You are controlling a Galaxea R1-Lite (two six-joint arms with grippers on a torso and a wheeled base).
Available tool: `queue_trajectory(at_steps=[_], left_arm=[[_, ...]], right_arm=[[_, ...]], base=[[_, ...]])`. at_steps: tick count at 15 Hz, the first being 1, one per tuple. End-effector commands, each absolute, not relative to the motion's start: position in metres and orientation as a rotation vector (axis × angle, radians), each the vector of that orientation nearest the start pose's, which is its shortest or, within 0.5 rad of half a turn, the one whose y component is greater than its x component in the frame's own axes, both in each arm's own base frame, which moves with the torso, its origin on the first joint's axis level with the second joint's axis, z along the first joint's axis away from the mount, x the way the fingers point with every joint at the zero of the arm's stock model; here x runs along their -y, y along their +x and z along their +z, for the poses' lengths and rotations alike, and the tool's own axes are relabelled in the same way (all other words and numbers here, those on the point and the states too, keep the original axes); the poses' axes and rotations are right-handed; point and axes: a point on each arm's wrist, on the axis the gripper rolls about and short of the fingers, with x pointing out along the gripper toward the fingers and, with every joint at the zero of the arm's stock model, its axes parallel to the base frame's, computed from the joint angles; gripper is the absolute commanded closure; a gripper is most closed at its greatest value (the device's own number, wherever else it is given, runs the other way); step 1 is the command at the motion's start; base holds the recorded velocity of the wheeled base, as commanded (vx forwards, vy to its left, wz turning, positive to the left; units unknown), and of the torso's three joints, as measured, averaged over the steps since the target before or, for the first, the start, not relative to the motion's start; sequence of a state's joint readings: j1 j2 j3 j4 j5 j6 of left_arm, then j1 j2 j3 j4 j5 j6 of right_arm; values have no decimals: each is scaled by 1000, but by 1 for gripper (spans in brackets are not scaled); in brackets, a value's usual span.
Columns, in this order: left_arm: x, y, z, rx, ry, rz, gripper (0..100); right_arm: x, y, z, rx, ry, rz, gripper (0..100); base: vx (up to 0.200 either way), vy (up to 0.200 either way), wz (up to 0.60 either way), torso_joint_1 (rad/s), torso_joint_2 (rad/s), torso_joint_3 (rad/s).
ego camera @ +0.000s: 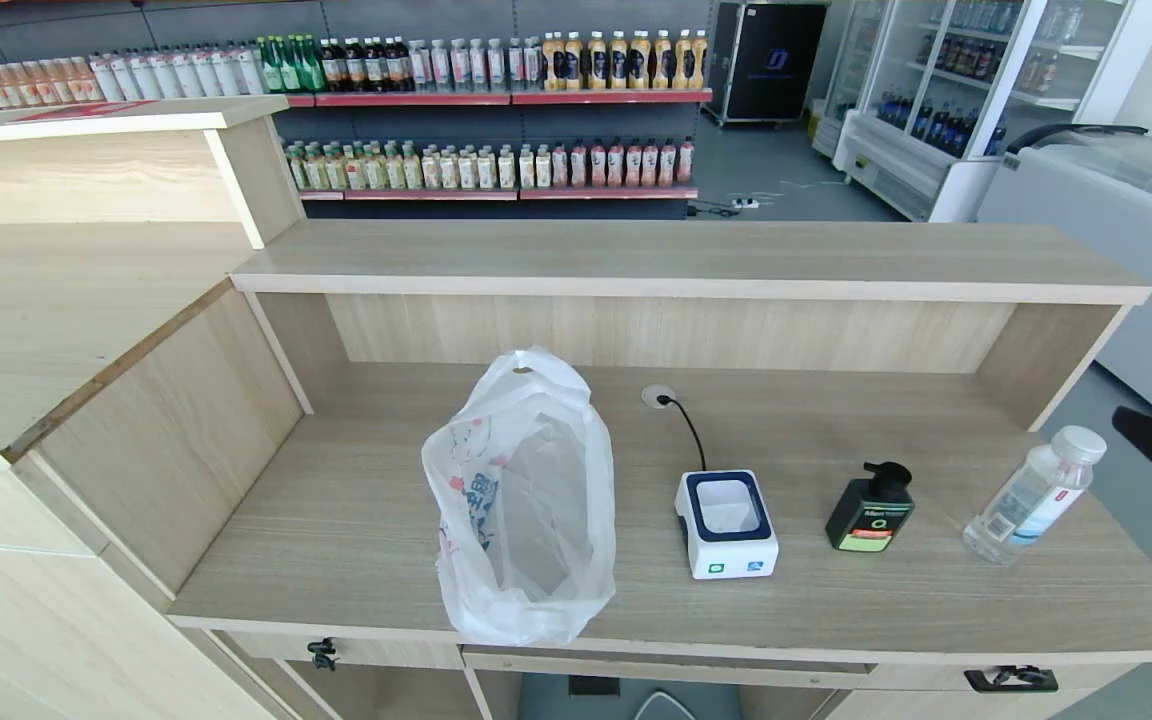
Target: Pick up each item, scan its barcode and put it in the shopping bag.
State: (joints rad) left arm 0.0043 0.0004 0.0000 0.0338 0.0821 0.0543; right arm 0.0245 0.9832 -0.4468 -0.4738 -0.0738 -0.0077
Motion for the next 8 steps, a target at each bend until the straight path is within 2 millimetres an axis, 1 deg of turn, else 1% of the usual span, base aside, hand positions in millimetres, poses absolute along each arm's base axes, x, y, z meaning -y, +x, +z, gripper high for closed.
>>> queue_trajectory(at_steps=[1,2,4,5,6,7,8], left_arm=[[-2,-23,72,-36,55,87,0],[-2,-23,72,-36,55,87,0],[-2,-23,72,-38,55,86,0],[-2,-23,72,-38,55,86,0],[-2,-23,72,-36,55,87,0],[-2,-23,72,-36,55,87,0],[-2,-23,72,-38,55,86,0]], right_arm=[[12,214,183,-213,-48,-54,0],[15,223,175,-241,-82,-56,0],[18,232,161,-295,-91,-28,0],[18,239,151,-336,-90,-2,0],[18,241,144,-364,-100,10,0],[18,241,144,-364,-100,10,0],[18,244,135,-398,-121,45,0]], base=[[0,0,0,0,0,0],[0,0,0,0,0,0],[0,0,0,0,0,0],[0,0,0,0,0,0],[0,0,0,0,0,0],[0,0,0,0,0,0],[0,0,0,0,0,0]])
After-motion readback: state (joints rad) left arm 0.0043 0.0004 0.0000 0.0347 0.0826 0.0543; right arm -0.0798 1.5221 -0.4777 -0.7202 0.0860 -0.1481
